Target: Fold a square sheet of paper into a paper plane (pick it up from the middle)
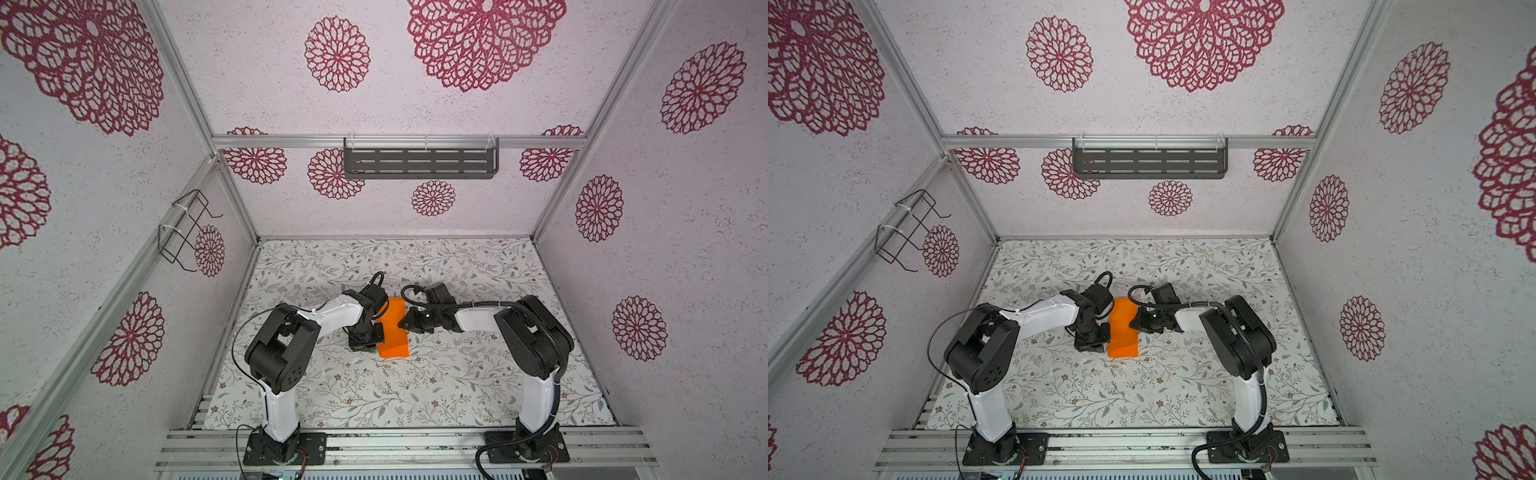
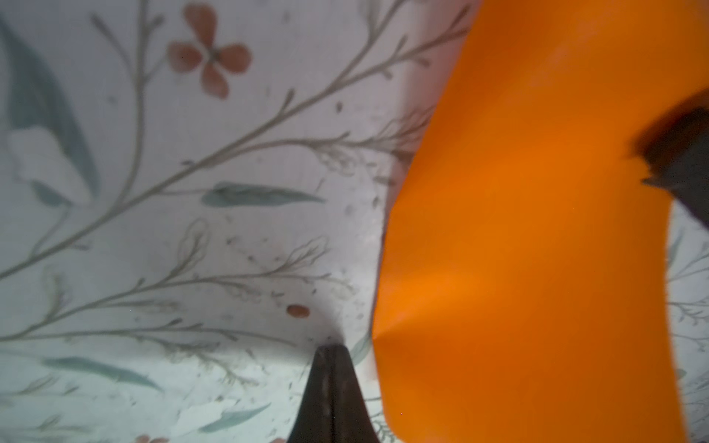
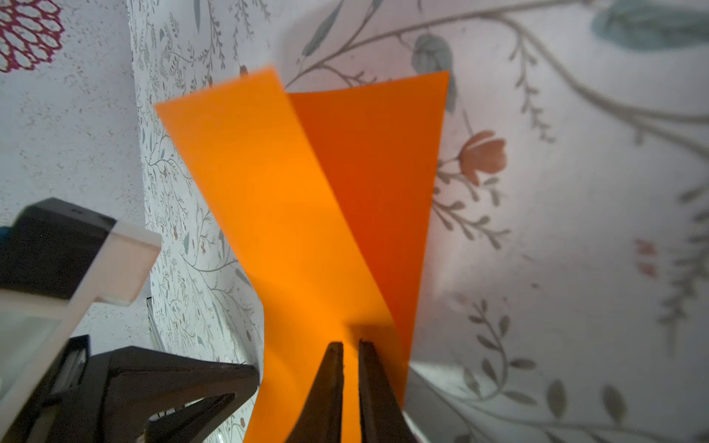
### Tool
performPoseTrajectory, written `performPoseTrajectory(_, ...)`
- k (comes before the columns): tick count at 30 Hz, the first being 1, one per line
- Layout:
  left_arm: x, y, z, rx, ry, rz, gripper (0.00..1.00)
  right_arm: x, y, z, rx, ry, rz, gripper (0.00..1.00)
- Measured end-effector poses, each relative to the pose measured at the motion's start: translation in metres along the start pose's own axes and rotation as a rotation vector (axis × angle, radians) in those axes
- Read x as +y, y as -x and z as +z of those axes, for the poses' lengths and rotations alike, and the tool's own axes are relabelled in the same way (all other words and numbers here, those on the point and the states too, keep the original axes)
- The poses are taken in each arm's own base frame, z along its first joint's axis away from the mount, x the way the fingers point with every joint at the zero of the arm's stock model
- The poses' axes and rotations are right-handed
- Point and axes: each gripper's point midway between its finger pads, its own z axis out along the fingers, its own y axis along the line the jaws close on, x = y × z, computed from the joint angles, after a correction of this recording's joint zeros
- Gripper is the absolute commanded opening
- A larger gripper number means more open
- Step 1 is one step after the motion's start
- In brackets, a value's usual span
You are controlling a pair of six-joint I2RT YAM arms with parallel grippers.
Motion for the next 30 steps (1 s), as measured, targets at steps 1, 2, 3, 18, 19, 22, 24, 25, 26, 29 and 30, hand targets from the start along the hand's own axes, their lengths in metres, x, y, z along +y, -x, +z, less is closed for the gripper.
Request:
performPoseTrajectory(1,0.000,0.000,-0.002,-0.003,-0.001,0.000,0.00,0.000,0.000,0.000,-0.001,0.001,0.000,0.15)
performPoseTrajectory(2,-0.001,0.001,-0.005,-0.010,-0.008,0.002,0.00,0.000,0.000,0.000,-0.001,0.001,-0.001,0.15)
performPoseTrajectory(3,-0.004,0.003,-0.009,-0.023,-0.019,0.004,0.00,0.000,0.000,0.000,-0.001,0.002,0.000,0.15)
performPoseTrajectory(18,-0.037,0.015,-0.005,-0.019,-0.149,0.001,0.00,0.000,0.000,0.000,-0.012,0.013,0.010,0.15)
performPoseTrajectory(19,-0.035,0.014,-0.003,-0.013,-0.145,-0.001,0.01,0.000,0.000,0.000,-0.012,0.013,0.010,0.15)
performPoseTrajectory(22,-0.030,0.009,0.002,0.002,-0.130,-0.007,0.01,0.000,0.000,0.000,-0.012,0.013,0.010,0.15)
performPoseTrajectory(24,-0.028,0.006,0.004,0.010,-0.120,-0.007,0.01,0.000,0.000,0.000,-0.012,0.013,0.010,0.15)
performPoseTrajectory(25,-0.027,0.005,0.005,0.010,-0.119,-0.007,0.01,0.000,0.000,0.000,-0.012,0.013,0.010,0.15)
performPoseTrajectory(26,-0.027,0.005,0.005,0.010,-0.118,-0.006,0.01,0.000,0.000,0.000,-0.012,0.013,0.010,0.15)
performPoseTrajectory(29,-0.028,0.005,0.005,0.004,-0.111,0.000,0.01,0.000,0.000,0.000,-0.012,0.013,0.010,0.15)
performPoseTrajectory(30,-0.028,0.004,0.005,0.002,-0.108,0.002,0.01,0.000,0.000,0.000,-0.012,0.013,0.010,0.15)
